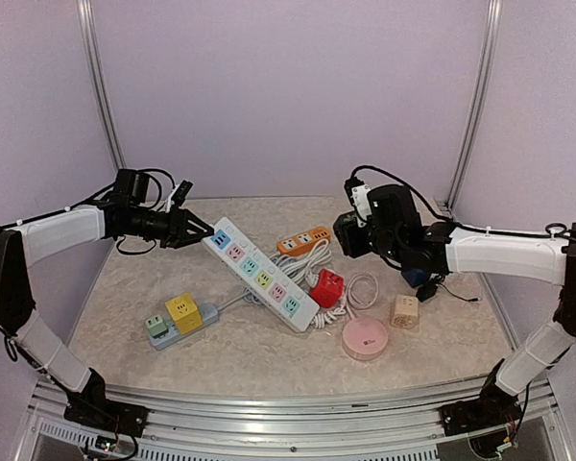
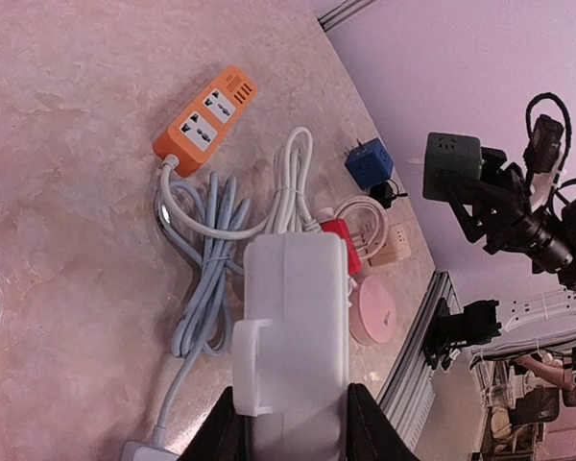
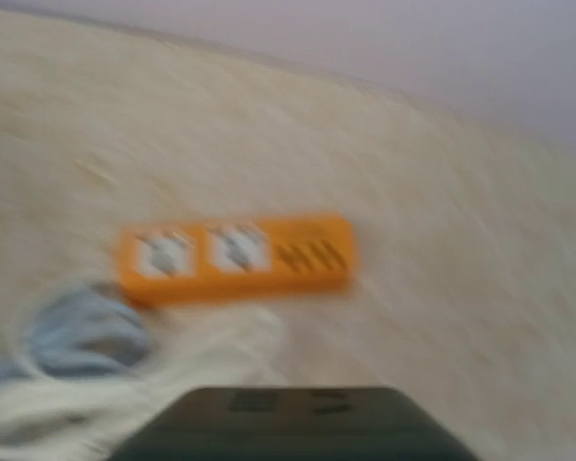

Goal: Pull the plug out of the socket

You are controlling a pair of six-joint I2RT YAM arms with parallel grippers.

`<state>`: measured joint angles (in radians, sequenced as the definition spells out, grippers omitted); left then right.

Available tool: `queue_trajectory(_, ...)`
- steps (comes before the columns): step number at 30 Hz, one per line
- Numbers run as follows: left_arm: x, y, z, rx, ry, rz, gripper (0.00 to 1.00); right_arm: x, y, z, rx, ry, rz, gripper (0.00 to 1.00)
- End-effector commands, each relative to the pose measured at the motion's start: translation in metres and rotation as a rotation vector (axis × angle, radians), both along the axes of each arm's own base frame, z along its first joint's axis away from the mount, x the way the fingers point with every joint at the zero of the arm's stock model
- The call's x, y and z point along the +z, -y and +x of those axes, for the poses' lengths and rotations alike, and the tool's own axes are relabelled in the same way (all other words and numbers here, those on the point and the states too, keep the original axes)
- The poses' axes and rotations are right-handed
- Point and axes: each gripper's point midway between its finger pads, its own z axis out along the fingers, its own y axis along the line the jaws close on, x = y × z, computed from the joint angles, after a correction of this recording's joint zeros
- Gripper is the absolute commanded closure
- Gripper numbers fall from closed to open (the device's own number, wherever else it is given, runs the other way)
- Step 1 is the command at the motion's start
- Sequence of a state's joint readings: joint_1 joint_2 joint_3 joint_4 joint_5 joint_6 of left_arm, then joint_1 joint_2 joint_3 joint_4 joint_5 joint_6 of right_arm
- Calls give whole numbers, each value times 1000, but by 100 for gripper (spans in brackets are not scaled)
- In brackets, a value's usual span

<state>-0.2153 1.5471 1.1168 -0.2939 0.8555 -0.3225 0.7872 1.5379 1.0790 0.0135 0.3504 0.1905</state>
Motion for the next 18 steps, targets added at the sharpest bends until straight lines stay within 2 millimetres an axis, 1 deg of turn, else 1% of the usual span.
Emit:
queue_trajectory(1,-7,-8,7,34,13,41,92,-30,61,5,-142,-139,17,100)
queue_trajectory(5,-10,-9,7,37,5,45,92,-55,101,11,-232,-217,47,100)
queue_trajectory(8,-12,-8,7,38,-3,49,92,-71,120,14,-276,-258,54,100)
queue_trajectory(12,-14,-9,8,41,-11,55,92,-88,130,17,-292,-298,49,100)
queue_trajectory(18,-22,-10,10,50,-32,69,91,-111,133,19,-306,-353,22,100)
